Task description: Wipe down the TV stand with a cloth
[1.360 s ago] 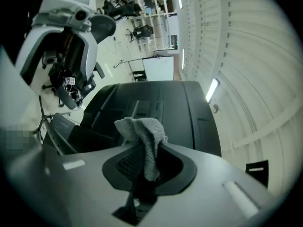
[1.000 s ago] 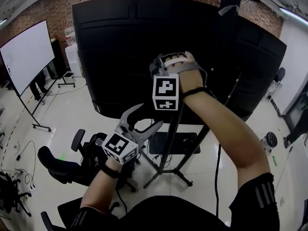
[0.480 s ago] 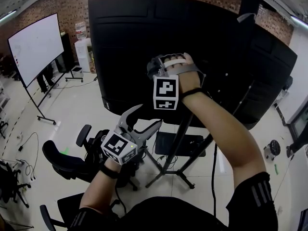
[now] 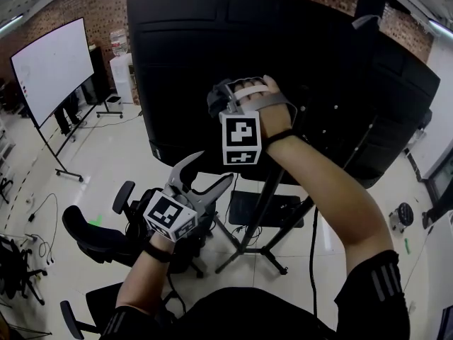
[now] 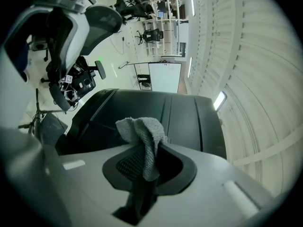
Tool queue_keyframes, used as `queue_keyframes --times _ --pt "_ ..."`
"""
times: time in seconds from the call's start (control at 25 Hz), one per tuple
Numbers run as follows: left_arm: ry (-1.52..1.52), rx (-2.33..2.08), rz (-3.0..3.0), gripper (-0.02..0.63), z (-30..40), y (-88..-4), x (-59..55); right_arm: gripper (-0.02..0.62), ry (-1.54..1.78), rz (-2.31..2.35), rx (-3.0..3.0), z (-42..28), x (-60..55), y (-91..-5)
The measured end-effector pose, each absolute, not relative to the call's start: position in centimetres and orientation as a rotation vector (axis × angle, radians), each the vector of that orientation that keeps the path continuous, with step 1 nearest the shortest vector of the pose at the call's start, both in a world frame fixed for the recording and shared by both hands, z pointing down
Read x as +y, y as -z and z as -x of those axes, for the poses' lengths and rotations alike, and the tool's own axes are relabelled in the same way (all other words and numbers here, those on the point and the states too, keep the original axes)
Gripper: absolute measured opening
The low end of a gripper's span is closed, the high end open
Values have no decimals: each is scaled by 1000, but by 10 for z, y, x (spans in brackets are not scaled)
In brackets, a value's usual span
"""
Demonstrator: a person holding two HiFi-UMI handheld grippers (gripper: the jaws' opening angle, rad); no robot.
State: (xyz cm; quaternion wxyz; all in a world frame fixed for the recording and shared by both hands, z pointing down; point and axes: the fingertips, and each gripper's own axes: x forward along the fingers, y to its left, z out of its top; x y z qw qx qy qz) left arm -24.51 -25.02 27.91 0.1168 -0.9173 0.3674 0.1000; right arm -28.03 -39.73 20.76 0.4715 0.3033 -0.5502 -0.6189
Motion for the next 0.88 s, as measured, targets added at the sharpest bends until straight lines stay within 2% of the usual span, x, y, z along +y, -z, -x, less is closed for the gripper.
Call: queue_keyframes --times 0.44,0.68,0.88 --pt "-305 909 2752 341 192 -286 -257 57 1350 -688 -1069 175 -388 -239" --pt "-316 881 2776 341 182 -289 -255 57 1294 -669 -1009 160 -403 -258" --pt "-313 928 2777 341 198 -293 -257 57 1349 -669 -1021 177 -407 -261"
